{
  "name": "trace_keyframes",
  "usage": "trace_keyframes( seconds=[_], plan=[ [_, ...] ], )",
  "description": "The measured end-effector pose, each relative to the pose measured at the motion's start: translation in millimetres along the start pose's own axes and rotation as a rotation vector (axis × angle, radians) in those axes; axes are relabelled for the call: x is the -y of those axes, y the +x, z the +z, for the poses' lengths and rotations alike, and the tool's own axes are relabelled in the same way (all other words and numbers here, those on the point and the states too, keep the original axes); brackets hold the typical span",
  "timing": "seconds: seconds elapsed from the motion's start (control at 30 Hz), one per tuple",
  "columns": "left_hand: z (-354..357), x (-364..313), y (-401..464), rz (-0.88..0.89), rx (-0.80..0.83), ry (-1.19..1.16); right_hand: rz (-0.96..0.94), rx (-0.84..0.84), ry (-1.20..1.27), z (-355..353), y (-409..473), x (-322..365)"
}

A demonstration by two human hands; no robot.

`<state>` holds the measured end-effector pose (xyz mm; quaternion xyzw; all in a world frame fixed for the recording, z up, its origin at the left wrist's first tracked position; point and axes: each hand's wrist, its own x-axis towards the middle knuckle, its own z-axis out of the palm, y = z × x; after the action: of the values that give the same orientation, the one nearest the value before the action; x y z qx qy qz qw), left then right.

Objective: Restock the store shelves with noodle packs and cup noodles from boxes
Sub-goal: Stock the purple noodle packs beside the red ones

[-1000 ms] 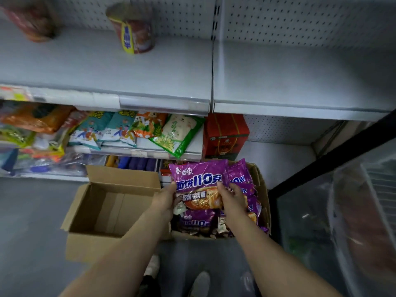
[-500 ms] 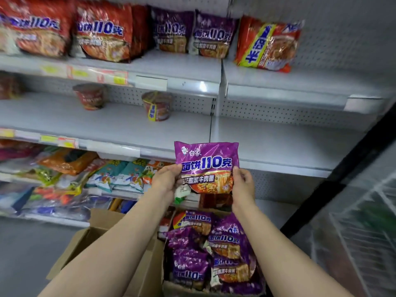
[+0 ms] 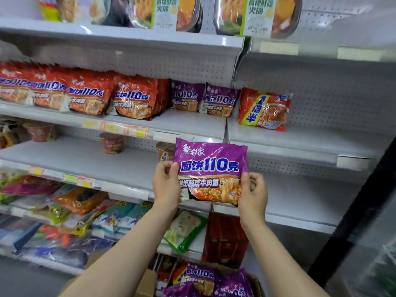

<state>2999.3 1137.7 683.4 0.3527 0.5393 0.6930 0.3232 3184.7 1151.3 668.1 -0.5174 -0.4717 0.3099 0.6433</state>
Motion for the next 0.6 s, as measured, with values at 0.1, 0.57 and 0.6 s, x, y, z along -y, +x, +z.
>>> trace_keyframes(
  seconds=[0.1, 0.57, 0.6],
  plan=[
    [-2, -10, 2, 0.104, -0.042, 0.045, -0.072, 0.017, -0.016, 2, 4, 13],
    [12, -71, 86, 0.201, 0.092, 0.045, 0.011, 0.054, 0.19, 37, 77, 58],
    [12, -75, 101, 0.221, 0.115, 0.092, -0.012, 0.058, 0.165, 41, 87, 62]
  ],
)
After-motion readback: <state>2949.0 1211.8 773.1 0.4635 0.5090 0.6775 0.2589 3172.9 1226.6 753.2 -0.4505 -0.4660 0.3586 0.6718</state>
